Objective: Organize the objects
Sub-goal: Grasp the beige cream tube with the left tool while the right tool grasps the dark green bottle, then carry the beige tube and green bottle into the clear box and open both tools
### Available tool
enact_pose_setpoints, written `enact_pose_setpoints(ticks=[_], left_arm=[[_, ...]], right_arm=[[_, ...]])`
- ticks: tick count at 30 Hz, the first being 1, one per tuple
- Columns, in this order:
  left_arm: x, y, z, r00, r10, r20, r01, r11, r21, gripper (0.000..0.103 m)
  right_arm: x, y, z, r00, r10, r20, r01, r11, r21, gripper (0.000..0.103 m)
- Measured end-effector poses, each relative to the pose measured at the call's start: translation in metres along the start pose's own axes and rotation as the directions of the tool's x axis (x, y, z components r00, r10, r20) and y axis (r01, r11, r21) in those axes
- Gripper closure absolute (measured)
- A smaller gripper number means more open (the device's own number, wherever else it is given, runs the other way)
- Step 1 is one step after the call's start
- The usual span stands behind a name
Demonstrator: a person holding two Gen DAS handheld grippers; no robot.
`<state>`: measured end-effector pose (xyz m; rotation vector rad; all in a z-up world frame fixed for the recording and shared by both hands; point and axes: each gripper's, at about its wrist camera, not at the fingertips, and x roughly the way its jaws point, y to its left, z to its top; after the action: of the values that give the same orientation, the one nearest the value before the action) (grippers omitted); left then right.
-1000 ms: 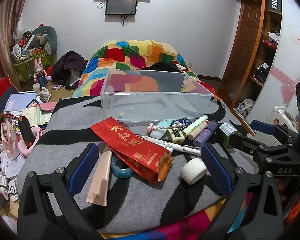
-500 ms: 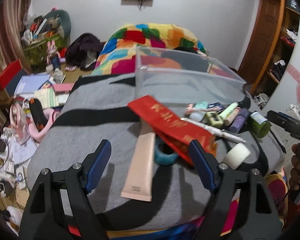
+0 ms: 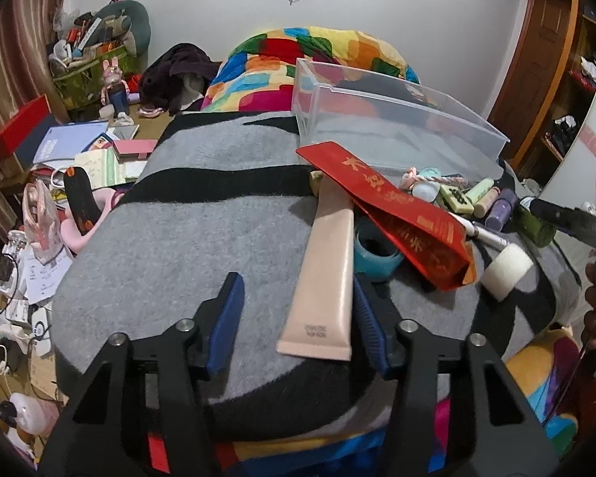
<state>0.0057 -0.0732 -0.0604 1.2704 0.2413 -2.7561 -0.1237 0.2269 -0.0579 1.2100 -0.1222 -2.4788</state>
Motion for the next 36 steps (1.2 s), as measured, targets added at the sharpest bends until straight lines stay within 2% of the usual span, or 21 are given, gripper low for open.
enact_pose_setpoints(ticks=[1,3,5,6,7,9,15,22,36], left_arm=[[0.000,-0.001,-0.001,1.000,0.012,0.002,-0.012,1.000,0.008,0.057],[0.000,-0.001,-0.001,1.000,0.029,0.007,-0.029,0.999,0.019,0.067],[0.001,0.000,0.000,0.999,0.030,0.016,-0.030,0.999,0.018,0.069],[0.001,-0.001,0.000,0.999,0.032,0.021,-0.032,0.999,0.018,0.078],[0.003,-0.001,0.002,0.999,0.040,0.020,-0.041,0.999,0.022,0.087],[0.005,0.000,0.003,0.999,0.040,0.019,-0.040,0.999,0.021,0.094],[0.003,0.009,0.009,0.999,0.028,0.033,-0.027,0.999,-0.026,0.097],[-0.012,0.018,0.023,0.994,0.047,0.094,-0.039,0.996,-0.080,0.097],[-0.039,0.003,0.061,0.974,0.047,0.222,-0.042,0.999,-0.028,0.097]], right_arm=[[0.002,-0.001,0.000,1.000,0.004,-0.005,-0.004,1.000,0.005,0.033],[0.005,-0.002,0.000,1.000,0.017,-0.017,-0.017,1.000,0.009,0.045],[0.007,-0.001,0.000,1.000,0.013,-0.021,-0.013,1.000,0.002,0.054],[0.008,0.000,0.000,1.000,0.011,-0.023,-0.011,1.000,-0.006,0.060],[0.009,0.000,0.000,1.000,0.008,-0.021,-0.008,1.000,-0.009,0.062],[0.007,0.000,-0.001,1.000,-0.003,-0.010,0.003,1.000,-0.018,0.064],[-0.004,0.003,0.000,0.999,-0.011,0.040,0.013,0.999,-0.037,0.064],[-0.022,0.012,0.006,0.995,0.006,0.103,0.002,0.997,-0.074,0.064],[-0.037,0.032,0.014,0.987,0.051,0.151,-0.029,0.989,-0.143,0.064]])
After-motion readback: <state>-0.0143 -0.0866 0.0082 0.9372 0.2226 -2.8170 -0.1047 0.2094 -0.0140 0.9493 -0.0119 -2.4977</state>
